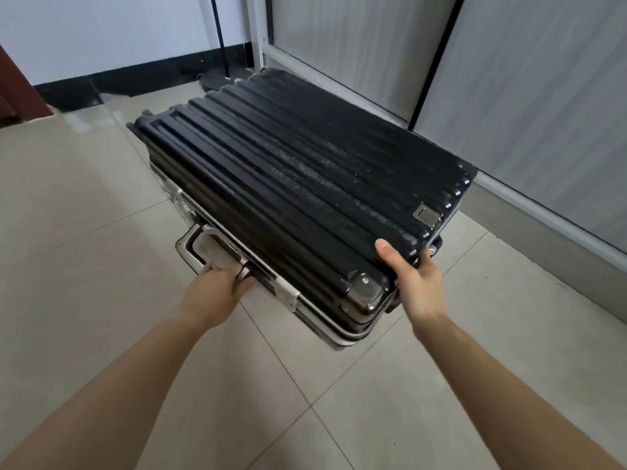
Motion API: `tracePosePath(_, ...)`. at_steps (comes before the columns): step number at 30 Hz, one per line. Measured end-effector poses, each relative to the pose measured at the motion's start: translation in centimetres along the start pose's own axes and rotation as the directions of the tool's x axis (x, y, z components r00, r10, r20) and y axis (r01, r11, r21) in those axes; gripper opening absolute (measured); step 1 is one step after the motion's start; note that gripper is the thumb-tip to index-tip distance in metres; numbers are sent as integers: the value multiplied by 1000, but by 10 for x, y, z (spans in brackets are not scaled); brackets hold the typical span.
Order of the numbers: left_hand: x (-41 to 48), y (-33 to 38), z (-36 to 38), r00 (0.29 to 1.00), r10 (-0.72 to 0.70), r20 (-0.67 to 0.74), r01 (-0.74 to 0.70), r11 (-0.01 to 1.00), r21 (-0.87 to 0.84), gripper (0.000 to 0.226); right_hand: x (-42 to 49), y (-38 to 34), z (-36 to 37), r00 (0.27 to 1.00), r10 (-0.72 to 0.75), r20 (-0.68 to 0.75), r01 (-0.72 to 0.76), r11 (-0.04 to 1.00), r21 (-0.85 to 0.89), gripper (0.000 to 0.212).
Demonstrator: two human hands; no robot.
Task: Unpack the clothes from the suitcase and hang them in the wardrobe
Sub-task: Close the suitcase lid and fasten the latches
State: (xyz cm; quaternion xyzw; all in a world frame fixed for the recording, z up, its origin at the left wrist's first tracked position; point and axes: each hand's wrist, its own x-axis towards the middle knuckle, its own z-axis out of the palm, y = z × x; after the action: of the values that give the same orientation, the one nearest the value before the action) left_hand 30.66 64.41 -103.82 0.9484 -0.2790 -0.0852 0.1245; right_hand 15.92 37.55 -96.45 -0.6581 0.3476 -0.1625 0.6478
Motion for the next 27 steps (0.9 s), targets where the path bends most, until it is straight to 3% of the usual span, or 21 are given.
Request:
tracePosePath(2,-12,17,-2,1000,0,3,0,999,40,34,10,-4,-12,999,-19,26,20,999,-38,56)
tracePosePath(4,-22,37,-2,1000,2,-31,4,983,185,39,17,-10,-22,1000,-16,12,17,995,-97,52)
tracePosePath(7,-37,69,0,999,-34,1,32,947,320,42,8,-16,-32,994,14,-111,-26,993,-112,44)
tracePosePath(11,-50,101,5,992,-115,49,102,969,227,39,-37,13,-32,977,-130,-171,114,989,-96,72)
tracePosePath(15,-56,124,1,988,-129,84,114,980,164,30,-47,38,-34,964,-255,-71,249,965,-87,46)
tracePosePath(19,-66,152,0,988,-53,143,40,995,88,28,-22,34,-63,969,-217,-120,208,974,-84,34)
tracePosePath(24,-81,168,17,944,78,320,-60,996,-66,54,-1,34,-79,959,-107,-262,107,994,-13,48)
tracePosePath(27,-87,151,29,918,98,384,-43,988,-148,55,1,40,-83,959,-59,-277,76,996,49,46)
